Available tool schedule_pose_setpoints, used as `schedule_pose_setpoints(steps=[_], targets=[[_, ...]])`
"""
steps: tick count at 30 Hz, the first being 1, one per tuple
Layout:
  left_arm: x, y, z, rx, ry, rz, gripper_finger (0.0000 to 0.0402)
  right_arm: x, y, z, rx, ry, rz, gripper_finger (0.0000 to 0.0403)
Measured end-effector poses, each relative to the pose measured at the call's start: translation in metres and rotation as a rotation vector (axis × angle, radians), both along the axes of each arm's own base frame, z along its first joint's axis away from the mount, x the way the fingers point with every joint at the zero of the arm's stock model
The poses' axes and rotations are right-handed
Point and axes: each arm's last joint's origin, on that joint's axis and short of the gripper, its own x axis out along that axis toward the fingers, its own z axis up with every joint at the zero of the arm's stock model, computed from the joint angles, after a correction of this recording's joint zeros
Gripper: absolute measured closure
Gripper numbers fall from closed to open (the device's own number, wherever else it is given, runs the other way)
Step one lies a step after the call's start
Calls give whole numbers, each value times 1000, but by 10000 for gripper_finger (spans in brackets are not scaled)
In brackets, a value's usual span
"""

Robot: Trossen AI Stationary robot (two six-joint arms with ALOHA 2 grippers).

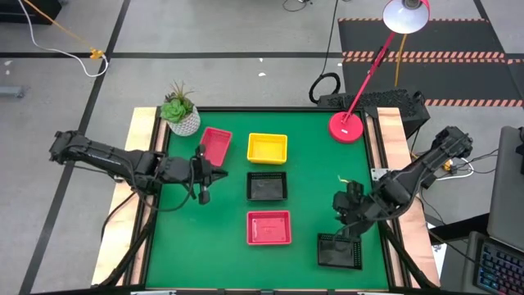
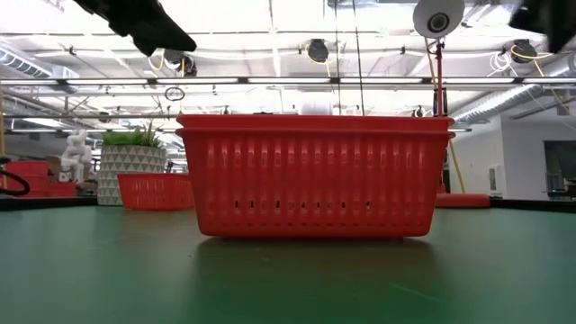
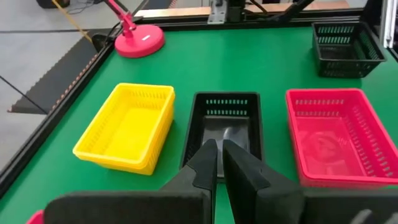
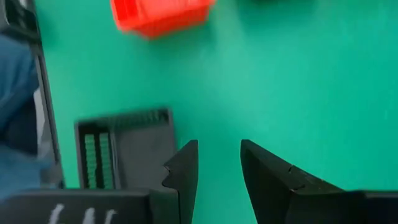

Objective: Stack baskets by color
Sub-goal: Stack the bottom black basket on the top black baskets

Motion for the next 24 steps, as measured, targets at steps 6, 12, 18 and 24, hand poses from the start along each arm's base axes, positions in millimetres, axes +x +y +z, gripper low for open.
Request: schedule_pose_setpoints(steps=[6,12,18,24], targets=[[-1,-2,-1,2,9,-13,376,-12,9,-4,99,157,19,287],[1,-3,0,-21,-9,-6,376,-17,21,-10,174,277,32,287],[2,-3,2,-19,-34,-11,376,-14,36,-24,184,398,22,287],[2,-3,2,-19,-33,-10,376,-12,48,-37,107,417,63,286]])
